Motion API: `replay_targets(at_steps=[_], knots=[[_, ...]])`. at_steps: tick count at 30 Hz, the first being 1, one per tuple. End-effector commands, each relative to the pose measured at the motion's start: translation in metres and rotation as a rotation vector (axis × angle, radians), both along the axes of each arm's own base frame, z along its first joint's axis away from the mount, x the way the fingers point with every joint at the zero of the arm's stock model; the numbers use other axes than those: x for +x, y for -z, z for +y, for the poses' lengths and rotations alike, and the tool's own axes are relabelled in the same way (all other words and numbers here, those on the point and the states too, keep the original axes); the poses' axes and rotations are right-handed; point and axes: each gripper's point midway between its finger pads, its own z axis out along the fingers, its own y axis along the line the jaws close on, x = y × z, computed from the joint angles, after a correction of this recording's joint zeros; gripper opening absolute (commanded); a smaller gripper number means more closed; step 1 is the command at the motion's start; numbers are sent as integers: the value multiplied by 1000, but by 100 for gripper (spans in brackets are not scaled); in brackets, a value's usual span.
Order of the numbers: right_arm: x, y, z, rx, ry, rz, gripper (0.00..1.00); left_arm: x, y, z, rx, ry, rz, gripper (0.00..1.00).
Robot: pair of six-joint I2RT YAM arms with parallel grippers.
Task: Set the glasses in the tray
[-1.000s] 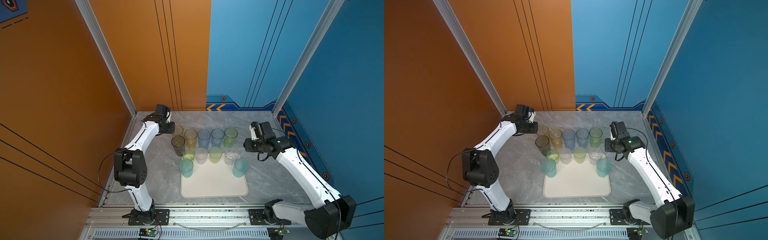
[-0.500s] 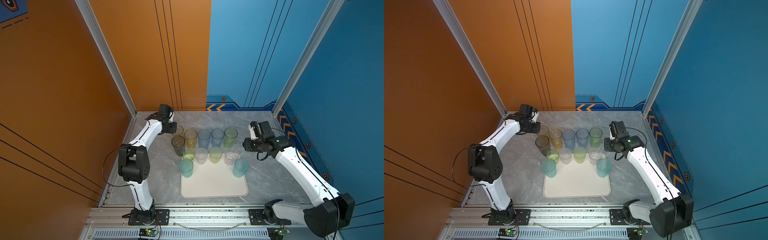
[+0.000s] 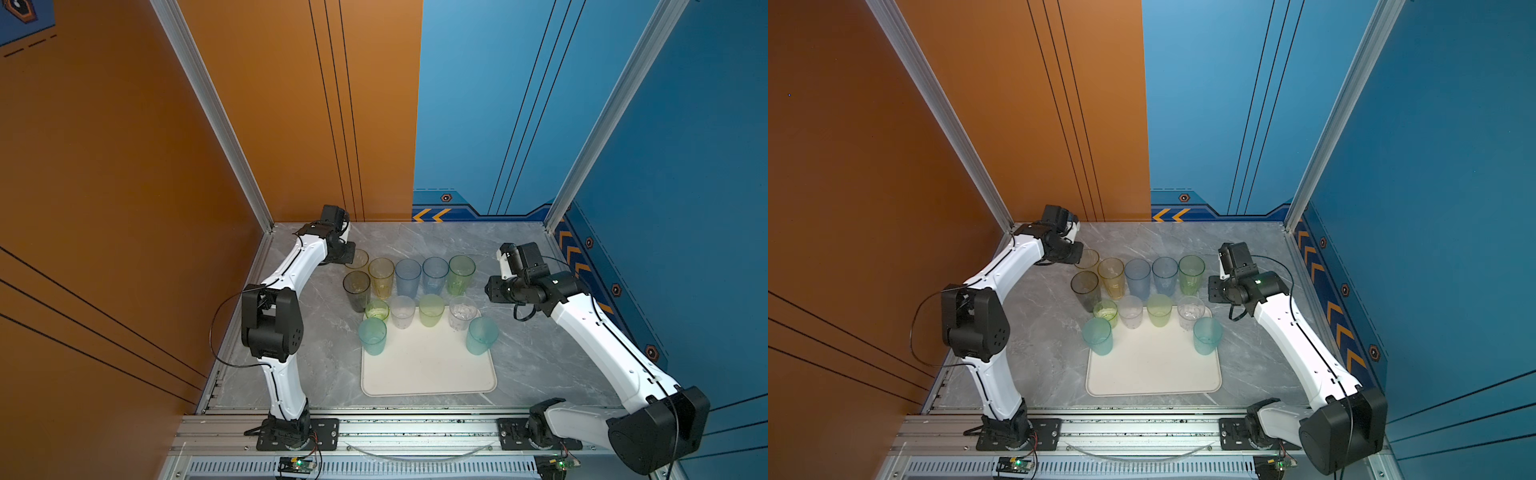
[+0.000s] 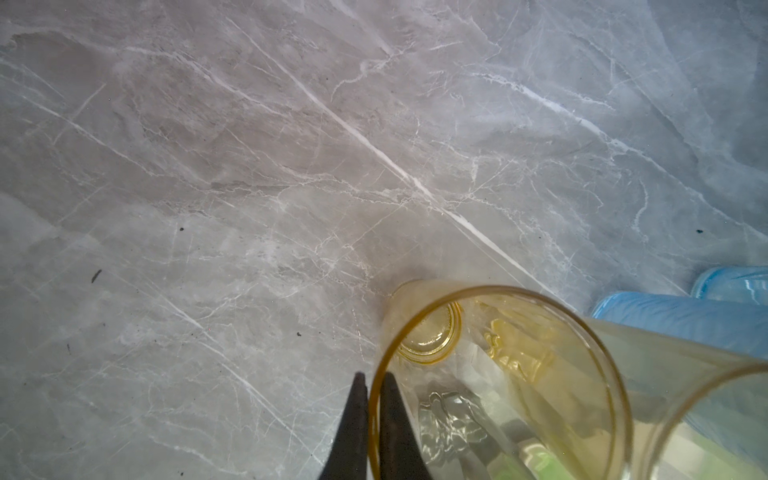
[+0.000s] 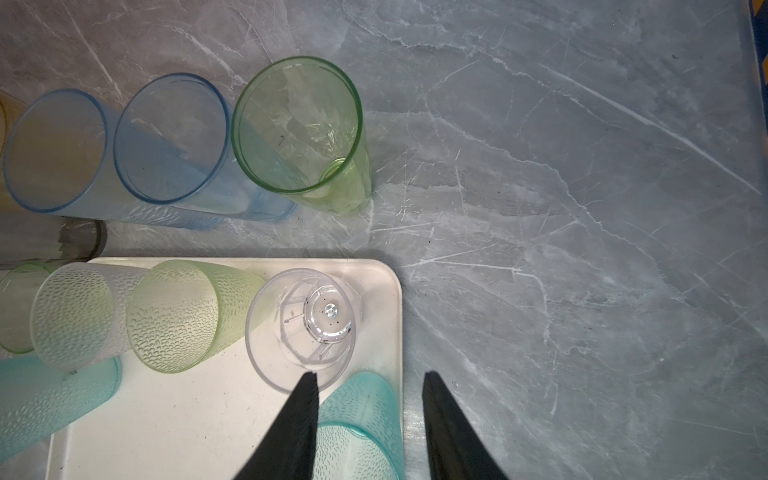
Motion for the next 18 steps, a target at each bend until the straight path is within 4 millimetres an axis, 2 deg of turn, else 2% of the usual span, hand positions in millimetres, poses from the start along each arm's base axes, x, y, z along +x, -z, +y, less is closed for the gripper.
replay_targets(at_steps=[1,7,18], knots=[[2,-9,-2,-5,-8,-31,41,-4,9,6,52,0,40,4],[1,-10,-2,-3,-8,-37,41,-5,-8,14,73,-15,-1,2],[0,-10,0,5,-14,-40,41,-16,-87,34,100,-66,-191,2]])
